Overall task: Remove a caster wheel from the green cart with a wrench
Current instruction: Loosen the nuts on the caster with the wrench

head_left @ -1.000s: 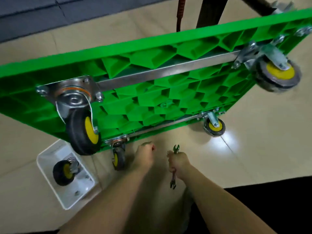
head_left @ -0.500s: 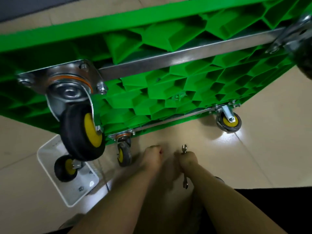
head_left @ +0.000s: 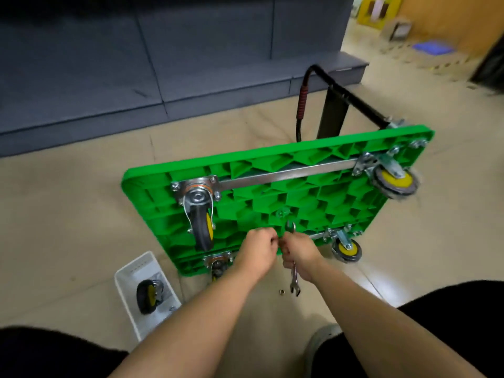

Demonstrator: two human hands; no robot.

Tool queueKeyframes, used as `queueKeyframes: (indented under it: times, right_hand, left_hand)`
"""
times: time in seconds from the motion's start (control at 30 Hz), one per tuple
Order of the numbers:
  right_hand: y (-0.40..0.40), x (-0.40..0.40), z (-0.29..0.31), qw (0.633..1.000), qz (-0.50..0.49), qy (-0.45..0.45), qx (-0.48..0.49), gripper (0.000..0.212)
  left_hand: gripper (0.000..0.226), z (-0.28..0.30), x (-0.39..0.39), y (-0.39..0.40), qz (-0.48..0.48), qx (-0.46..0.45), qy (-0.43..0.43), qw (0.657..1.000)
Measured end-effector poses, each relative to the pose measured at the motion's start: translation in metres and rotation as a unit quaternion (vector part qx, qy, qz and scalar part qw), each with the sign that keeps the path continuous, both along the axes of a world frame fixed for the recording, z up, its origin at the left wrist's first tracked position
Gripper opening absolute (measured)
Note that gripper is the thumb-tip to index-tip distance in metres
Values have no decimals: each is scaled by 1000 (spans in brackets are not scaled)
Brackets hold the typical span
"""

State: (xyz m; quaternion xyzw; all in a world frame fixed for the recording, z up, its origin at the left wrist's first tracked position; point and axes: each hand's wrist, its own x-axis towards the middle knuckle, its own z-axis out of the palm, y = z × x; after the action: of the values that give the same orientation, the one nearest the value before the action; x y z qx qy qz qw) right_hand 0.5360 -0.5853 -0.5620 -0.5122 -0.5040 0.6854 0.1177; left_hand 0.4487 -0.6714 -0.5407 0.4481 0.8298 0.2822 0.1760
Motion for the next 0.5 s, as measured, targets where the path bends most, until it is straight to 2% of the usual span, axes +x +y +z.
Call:
queueKeyframes:
  times: [0.27,0.43,0.5]
  right_hand:
    - [-23,-33,107,992,87,69,59,27]
    - [-34,-58,109,960,192,50,197,24]
    - [-36,-65,96,946,214,53,238,27]
  left_hand:
    - [10,117,-48,-34,-53,92,164,981]
    - [5,139,-106,-67,-80,109,271,953]
    - [8,138,-127,-80,-95,125,332,930]
